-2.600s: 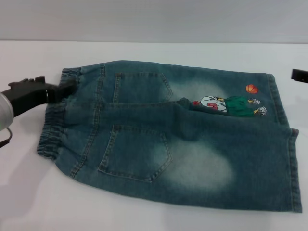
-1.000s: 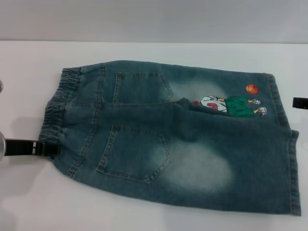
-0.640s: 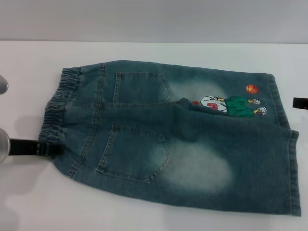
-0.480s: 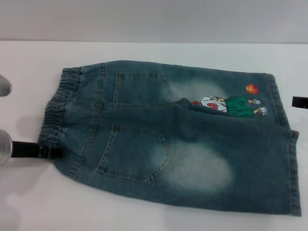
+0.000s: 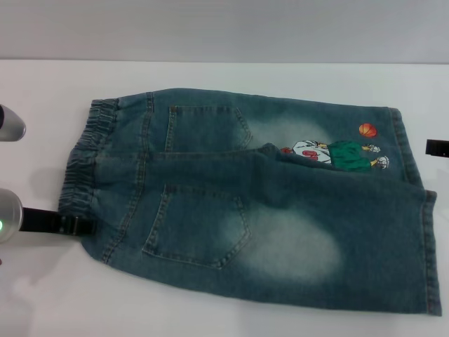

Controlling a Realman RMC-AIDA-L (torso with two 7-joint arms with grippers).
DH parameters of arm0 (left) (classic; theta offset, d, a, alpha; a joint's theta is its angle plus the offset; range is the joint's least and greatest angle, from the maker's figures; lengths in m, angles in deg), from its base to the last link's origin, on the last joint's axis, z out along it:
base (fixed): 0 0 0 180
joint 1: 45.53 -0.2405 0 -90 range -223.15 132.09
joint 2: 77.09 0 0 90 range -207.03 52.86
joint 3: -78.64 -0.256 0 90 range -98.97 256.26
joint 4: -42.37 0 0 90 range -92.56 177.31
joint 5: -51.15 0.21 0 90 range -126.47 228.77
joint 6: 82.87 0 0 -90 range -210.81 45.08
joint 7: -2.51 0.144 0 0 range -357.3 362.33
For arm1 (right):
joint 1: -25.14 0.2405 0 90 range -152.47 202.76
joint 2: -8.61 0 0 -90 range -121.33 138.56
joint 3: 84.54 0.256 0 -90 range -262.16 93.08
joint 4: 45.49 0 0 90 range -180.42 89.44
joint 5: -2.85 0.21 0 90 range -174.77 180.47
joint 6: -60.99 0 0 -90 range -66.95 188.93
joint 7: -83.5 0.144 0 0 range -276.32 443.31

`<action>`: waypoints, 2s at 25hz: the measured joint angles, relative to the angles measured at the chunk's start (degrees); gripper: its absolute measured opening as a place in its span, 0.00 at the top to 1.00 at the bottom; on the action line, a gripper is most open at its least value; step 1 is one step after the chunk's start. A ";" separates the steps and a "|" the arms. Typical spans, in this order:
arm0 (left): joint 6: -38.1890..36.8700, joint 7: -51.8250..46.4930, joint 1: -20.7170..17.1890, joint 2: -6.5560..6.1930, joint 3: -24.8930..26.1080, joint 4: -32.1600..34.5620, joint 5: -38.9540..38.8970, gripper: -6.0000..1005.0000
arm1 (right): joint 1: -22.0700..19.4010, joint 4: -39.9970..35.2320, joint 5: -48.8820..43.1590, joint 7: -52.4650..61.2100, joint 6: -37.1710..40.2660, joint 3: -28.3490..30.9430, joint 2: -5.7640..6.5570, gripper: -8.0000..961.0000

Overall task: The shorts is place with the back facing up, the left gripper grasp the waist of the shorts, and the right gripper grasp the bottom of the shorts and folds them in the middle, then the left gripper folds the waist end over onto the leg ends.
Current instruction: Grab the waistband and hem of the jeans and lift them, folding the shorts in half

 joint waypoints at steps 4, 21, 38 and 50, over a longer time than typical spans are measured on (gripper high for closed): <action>0.65 0.00 -0.03 0.12 -0.33 -0.66 -0.05 0.33 | -0.31 0.00 0.00 -0.06 -0.08 -0.06 -0.02 0.32; 2.07 -0.48 -0.92 0.15 -0.92 -3.92 -0.20 0.51 | -0.50 -0.35 -0.01 -0.19 0.05 -0.77 -0.03 0.32; 3.65 -0.55 -0.99 0.15 -0.84 -7.26 -0.19 0.62 | -0.75 -1.82 -0.41 0.15 -4.11 -0.69 0.06 0.32; 3.72 -1.35 -0.28 0.20 -1.02 -7.88 0.06 0.74 | -1.88 -1.41 -0.07 0.22 -12.13 -0.81 -0.06 0.32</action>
